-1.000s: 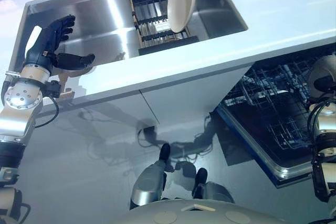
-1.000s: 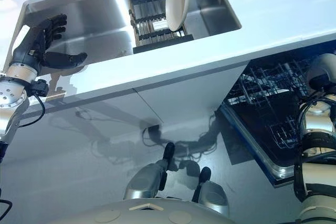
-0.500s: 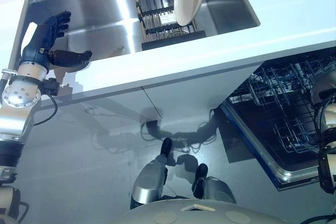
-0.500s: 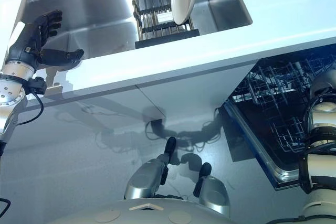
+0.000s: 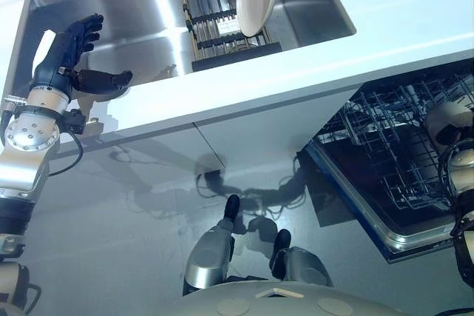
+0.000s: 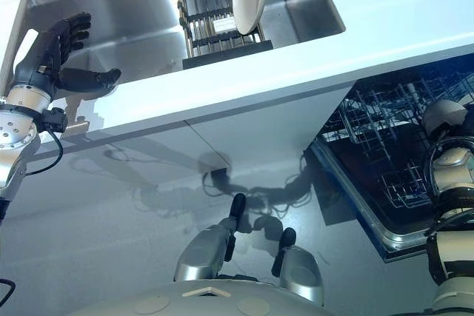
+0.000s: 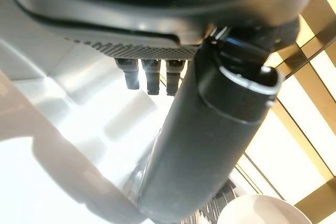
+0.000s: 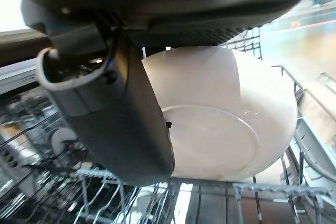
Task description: Pick up plates and place into dishwasher.
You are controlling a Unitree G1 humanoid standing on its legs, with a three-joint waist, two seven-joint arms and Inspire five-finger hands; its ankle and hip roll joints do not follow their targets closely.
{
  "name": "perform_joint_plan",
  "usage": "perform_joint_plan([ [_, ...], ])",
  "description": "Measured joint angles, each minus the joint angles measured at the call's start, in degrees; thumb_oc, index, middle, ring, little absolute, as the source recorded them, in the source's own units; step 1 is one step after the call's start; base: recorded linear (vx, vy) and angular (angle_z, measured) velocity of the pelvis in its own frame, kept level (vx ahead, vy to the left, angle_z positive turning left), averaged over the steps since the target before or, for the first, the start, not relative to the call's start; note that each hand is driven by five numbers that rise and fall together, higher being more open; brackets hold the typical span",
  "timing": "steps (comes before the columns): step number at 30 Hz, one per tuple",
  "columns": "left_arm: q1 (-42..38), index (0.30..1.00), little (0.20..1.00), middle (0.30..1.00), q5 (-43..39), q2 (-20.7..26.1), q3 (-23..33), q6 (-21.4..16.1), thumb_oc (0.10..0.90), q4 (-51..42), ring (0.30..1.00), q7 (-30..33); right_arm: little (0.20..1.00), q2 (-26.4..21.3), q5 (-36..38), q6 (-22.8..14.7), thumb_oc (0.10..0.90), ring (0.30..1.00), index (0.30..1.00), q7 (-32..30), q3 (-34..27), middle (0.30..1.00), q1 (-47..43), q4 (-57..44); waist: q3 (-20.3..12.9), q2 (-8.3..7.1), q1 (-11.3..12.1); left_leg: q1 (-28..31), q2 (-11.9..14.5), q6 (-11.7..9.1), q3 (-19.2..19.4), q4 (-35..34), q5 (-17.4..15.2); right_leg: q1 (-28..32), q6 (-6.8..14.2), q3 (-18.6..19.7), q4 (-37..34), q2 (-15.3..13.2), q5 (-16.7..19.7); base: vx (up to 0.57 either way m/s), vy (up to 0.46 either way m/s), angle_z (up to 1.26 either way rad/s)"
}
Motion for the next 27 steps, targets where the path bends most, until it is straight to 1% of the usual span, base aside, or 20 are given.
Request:
perform_joint_plan([
  [1, 0.00, 0.900, 0.900, 0.900, 0.00, 0.00, 0.00, 0.00, 0.800, 0.00, 0.900, 0.00, 0.900, 0.00, 0.00, -0.25, 0.800, 0.900, 0.900, 0.18, 0.00, 0.900, 0.27, -0.55, 0.02, -0.03, -0.03, 0.19, -0.01, 0.00, 0.33, 0.00, 0.00, 0.17, 0.00, 0.72, -0.02, 0.05, 0.00, -0.02, 0.018, -0.09],
  [6, 0.07, 0.900, 0.900, 0.900, 0.00, -0.02, 0.02, 0.00, 0.800, 0.00, 0.900, -0.72, 0.900, 0.01, 0.11, -1.56, 0.800, 0.900, 0.900, 0.22, -0.02, 0.900, 1.65, -4.91, 0.08, -0.13, -0.56, 1.48, 0.10, -0.01, 1.05, -0.05, -0.01, 1.18, 0.01, 1.19, -0.05, 0.05, 0.00, -0.01, 0.010, -0.04],
  [12, 0.08, 0.900, 0.900, 0.900, 0.02, -0.92, 0.33, -0.02, 0.800, -0.04, 0.900, -2.54, 0.900, 0.05, 0.06, -4.51, 0.800, 0.900, 0.900, -0.73, -0.33, 0.900, 3.60, -9.49, 0.06, -0.16, -0.75, 3.38, 0.71, -0.19, 2.06, -0.07, -0.38, 2.52, 0.00, 2.18, 0.18, 0.02, 0.01, 0.00, 0.036, -0.09],
  [16, 0.16, 0.900, 0.900, 0.900, 0.01, -1.38, 0.83, -0.01, 0.800, -0.06, 0.900, -3.36, 0.900, 0.45, 0.10, -4.72, 0.800, 0.900, 0.900, -0.95, -1.34, 0.900, 5.31, -12.19, -0.05, -0.29, -0.89, 3.98, 0.76, -0.05, 2.60, -0.03, -0.55, 2.78, -0.02, 2.62, 0.48, -0.02, 0.00, -0.04, 0.086, -0.07],
  [19, 0.87, 0.900, 0.900, 0.900, 0.02, -3.54, 2.38, -0.01, 0.800, -0.74, 0.900, -3.39, 0.900, 2.21, 0.17, -5.48, 0.800, 0.900, 0.900, -1.37, -3.99, 0.900, 6.93, -14.89, -0.23, -0.35, -1.10, 4.56, 0.78, 0.29, 3.39, -0.04, -0.69, 2.82, -0.03, 3.53, 0.59, -0.24, 0.03, -0.07, 0.122, -0.12],
  [22, 3.04, 0.900, 0.900, 0.900, 0.15, -5.66, 4.35, -0.02, 0.800, -3.90, 0.900, -3.42, 0.900, 4.63, 0.32, -6.93, 0.800, 0.900, 0.900, -2.56, -7.57, 0.900, 10.65, -20.02, -0.47, -0.64, -1.33, 5.17, 0.62, 0.66, 4.40, -0.21, -0.92, 2.95, 0.03, 4.05, 0.50, -0.58, 0.07, -0.08, 0.154, -0.14],
  [25, 3.83, 0.900, 0.900, 0.900, 0.89, -7.23, 5.11, -0.08, 0.800, -4.63, 0.900, -3.47, 0.900, 8.78, 2.63, -8.25, 0.800, 0.900, 0.900, -3.74, -9.23, 0.900, 13.32, -24.59, -2.30, -1.78, -1.88, 5.65, 0.64, 0.93, 5.65, -0.35, -1.42, 2.76, 0.10, 5.25, 0.19, -0.65, 0.10, -0.09, 0.161, -0.21],
  [27, 3.85, 0.900, 0.900, 0.900, 2.79, -8.16, 5.49, -0.16, 0.800, -4.62, 0.900, -3.33, 0.900, 11.59, 5.71, -10.27, 0.800, 0.900, 0.900, -5.51, -10.09, 0.900, 15.16, -28.41, -3.28, -2.44, -2.44, 6.71, 0.67, 1.08, 6.98, -0.87, -1.67, 3.27, 0.38, 6.45, -0.66, -0.65, 0.40, -0.10, 0.187, -0.30],
])
